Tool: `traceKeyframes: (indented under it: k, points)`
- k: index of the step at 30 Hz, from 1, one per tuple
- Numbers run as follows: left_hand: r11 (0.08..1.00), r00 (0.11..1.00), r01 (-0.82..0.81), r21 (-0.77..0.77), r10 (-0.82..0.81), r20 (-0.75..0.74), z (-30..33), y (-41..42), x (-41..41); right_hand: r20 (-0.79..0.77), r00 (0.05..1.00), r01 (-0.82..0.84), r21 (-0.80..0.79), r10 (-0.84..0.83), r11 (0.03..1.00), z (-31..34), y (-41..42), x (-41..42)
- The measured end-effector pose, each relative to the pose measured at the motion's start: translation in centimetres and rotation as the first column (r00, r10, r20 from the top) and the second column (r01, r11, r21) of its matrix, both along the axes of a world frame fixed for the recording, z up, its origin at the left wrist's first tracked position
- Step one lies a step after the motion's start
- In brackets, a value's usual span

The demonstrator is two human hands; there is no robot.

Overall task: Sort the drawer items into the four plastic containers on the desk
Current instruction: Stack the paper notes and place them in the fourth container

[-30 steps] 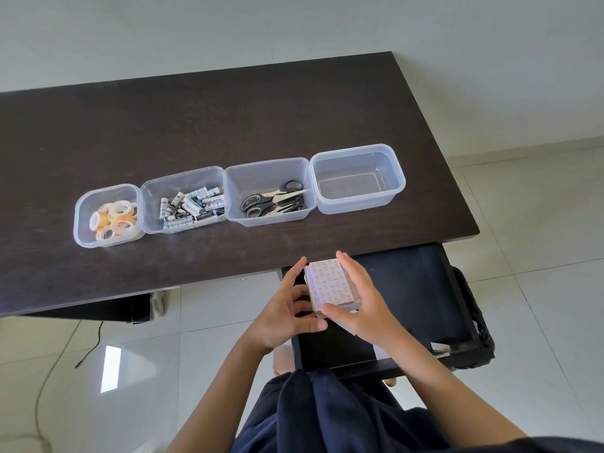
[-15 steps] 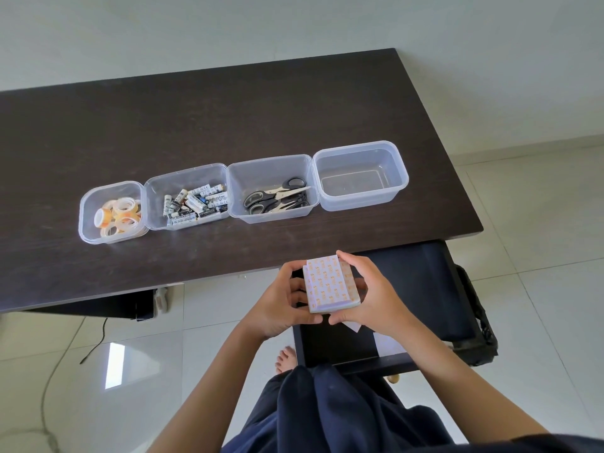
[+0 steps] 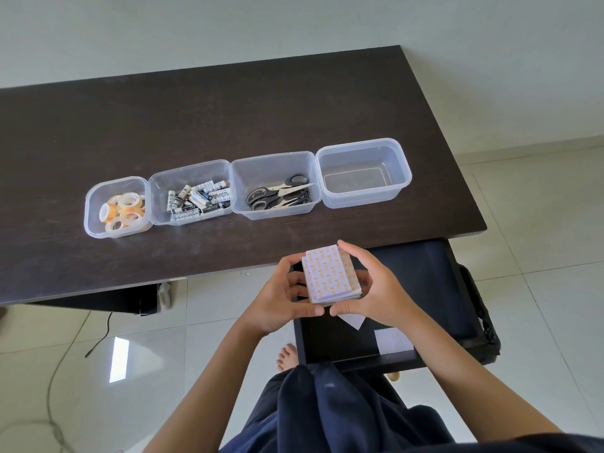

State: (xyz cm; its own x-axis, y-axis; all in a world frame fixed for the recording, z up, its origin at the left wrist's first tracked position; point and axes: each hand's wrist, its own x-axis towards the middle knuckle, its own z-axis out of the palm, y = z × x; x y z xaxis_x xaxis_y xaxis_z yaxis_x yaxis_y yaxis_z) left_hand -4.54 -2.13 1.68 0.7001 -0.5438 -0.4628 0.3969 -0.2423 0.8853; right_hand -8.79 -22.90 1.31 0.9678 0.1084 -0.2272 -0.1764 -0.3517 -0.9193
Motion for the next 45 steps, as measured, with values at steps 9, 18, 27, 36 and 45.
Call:
traceKeyframes:
  k: [9,18,27,36,45]
  points:
    - [1.000,0.999,0.004,-0.013,-0.003,0.032,0.6,0.1,0.2,-0.009,1.000,-0.006,0.023,0.006,1.000,0.1,-0.3,0.8]
    - [0.999,0.992,-0.040,0.005,0.039,0.117,1.0,0.0,0.6,0.074,0.997,-0.035,-0.040,0.038,0.999,0.7,0.4,2.0]
    - [0.986,0.988,-0.141,-0.084,0.145,0.045,1.2,0.1,0.4,0.109,0.992,-0.053,-0.060,0.059,0.997,0.9,0.5,2.5]
    - [0.966,0.963,-0.232,-0.112,0.244,0.118,0.1,-0.4,-0.4,0.101,0.993,-0.055,-0.084,0.063,0.995,-0.1,0.7,2.4]
    - [0.963,0.959,-0.266,-0.051,0.269,0.083,-1.1,-0.2,-1.3,-0.008,0.999,-0.032,-0.043,0.032,0.999,-2.5,0.1,0.8]
